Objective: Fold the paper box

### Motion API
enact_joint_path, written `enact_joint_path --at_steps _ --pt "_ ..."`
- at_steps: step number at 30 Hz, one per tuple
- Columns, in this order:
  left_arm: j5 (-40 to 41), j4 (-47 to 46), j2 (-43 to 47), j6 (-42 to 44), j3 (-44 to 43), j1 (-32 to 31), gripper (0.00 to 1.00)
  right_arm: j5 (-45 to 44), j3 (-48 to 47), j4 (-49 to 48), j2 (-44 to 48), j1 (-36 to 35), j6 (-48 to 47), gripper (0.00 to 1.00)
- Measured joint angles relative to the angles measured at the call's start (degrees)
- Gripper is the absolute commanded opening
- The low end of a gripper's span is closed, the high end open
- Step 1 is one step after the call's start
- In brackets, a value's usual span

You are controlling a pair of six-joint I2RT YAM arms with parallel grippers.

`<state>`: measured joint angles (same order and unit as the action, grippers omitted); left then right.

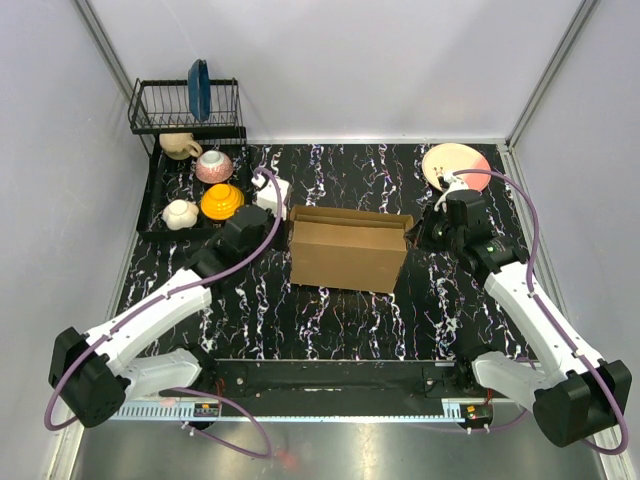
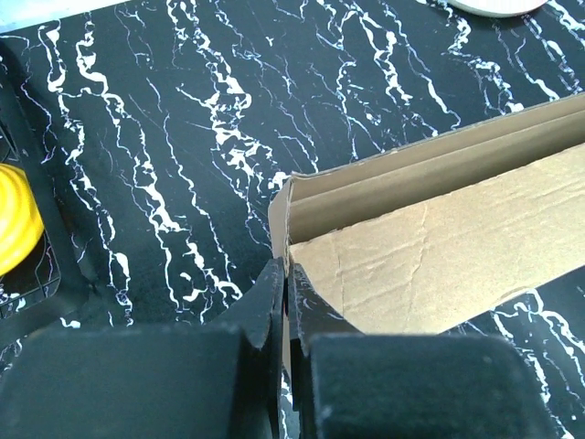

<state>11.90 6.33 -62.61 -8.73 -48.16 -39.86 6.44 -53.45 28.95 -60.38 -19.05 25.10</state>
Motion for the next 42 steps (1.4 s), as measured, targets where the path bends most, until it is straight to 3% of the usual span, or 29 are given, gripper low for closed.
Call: enact_joint_path --at_steps 12,42 --pt "-5.0 7.6 0.0 -3.8 -6.8 2.1 0.00 -2.9 0.2 0.0 0.0 -0.4 -2.0 0.00" --pt "-14.2 9.7 1.4 -20.3 -6.1 8.5 0.00 -9.1 1.6 0.4 3.1 -5.0 -4.5 0.00"
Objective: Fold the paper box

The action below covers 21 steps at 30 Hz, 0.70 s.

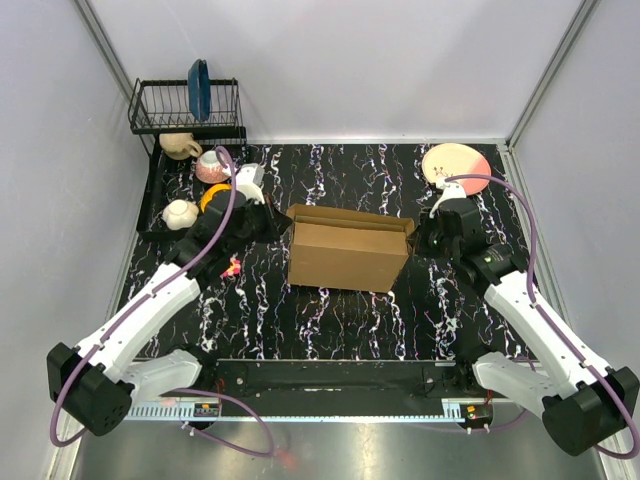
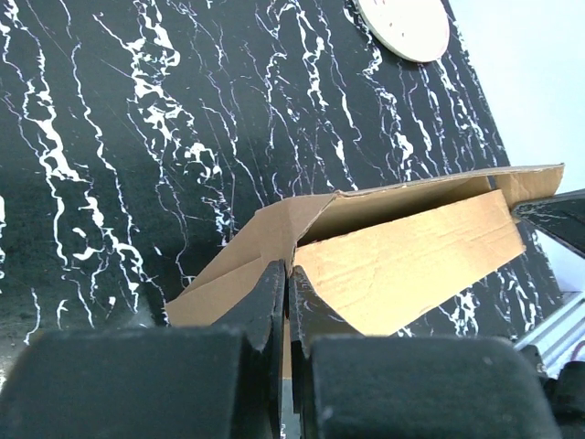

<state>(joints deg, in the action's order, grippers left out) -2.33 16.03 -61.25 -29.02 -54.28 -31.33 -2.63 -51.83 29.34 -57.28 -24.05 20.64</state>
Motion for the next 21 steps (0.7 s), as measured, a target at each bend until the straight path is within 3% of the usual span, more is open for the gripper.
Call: enact_joint_path --at_steps 21 --pt "-11.0 -2.3 0.0 -12.5 0.3 5.5 0.00 -5.2 0.1 0.0 0.0 -2.7 -0.6 0.00"
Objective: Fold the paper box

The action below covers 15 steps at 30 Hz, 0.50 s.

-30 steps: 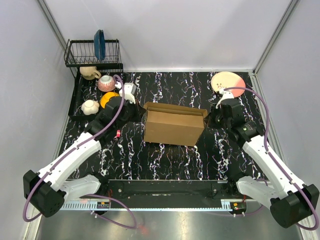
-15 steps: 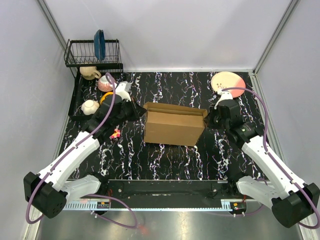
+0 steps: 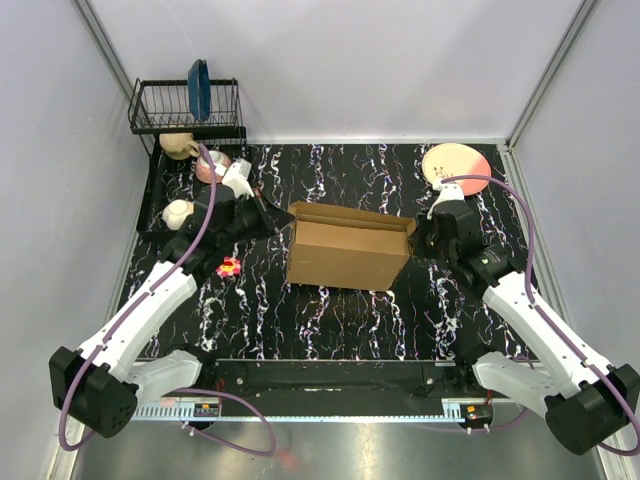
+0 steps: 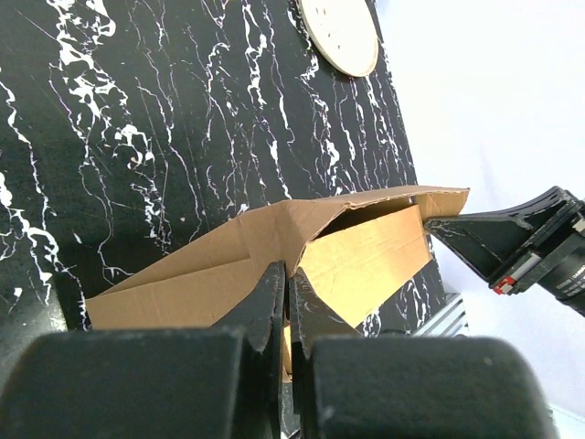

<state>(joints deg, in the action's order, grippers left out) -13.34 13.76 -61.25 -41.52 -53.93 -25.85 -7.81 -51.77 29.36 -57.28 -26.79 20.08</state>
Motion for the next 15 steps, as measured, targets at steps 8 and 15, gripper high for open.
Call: enact_joint_path --at_steps 8,15 --pt "-2.6 -1.9 0.0 -3.0 0.5 0.5 0.00 -1.6 0.0 0.1 0.0 -0.5 -0.3 0.00" --pt "-3.2 -4.5 0.0 -4.5 2.9 0.9 0.00 -2.4 0.0 0.0 0.0 -1.0 -0.4 0.00"
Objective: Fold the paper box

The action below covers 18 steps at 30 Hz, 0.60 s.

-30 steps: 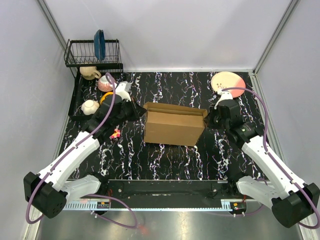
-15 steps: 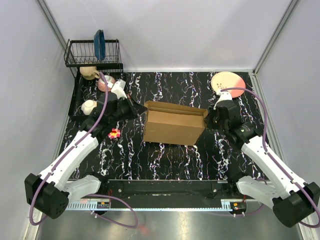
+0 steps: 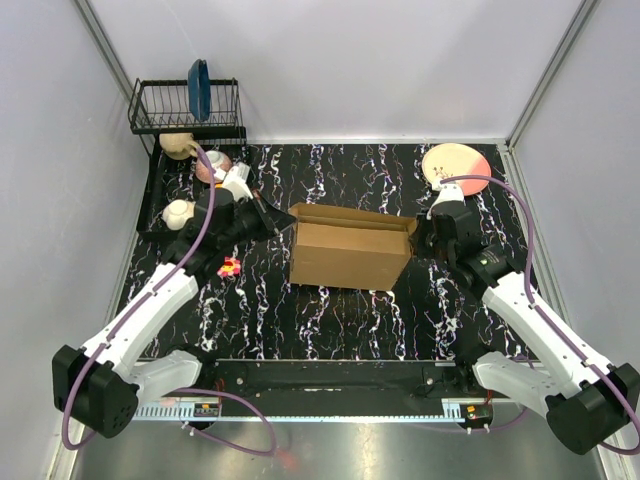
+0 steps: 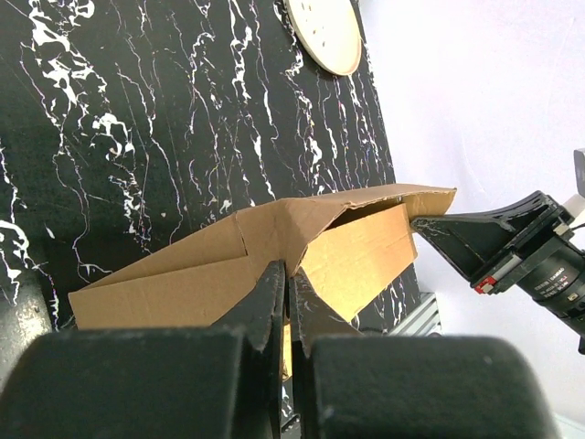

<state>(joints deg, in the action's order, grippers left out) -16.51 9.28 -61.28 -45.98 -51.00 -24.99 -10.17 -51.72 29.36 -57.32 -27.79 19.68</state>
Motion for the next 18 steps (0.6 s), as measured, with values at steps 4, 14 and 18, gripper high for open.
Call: enact_joint_path --at_steps 4,14,18 --pt "0.0 0.0 0.0 -0.1 0.6 0.0 0.00 -0.8 0.0 -0.3 -0.2 -0.2 0.0 0.00" --pt "7.4 0.7 0.0 3.7 0.6 -4.6 0.00 -3.5 -0.7 -0.8 -1.7 -1.3 -0.4 0.00" --pt "11.0 1.4 -0.4 4.3 0.6 -7.0 0.00 -5.3 -1.1 -0.8 -2.4 -1.6 -0.7 0.00"
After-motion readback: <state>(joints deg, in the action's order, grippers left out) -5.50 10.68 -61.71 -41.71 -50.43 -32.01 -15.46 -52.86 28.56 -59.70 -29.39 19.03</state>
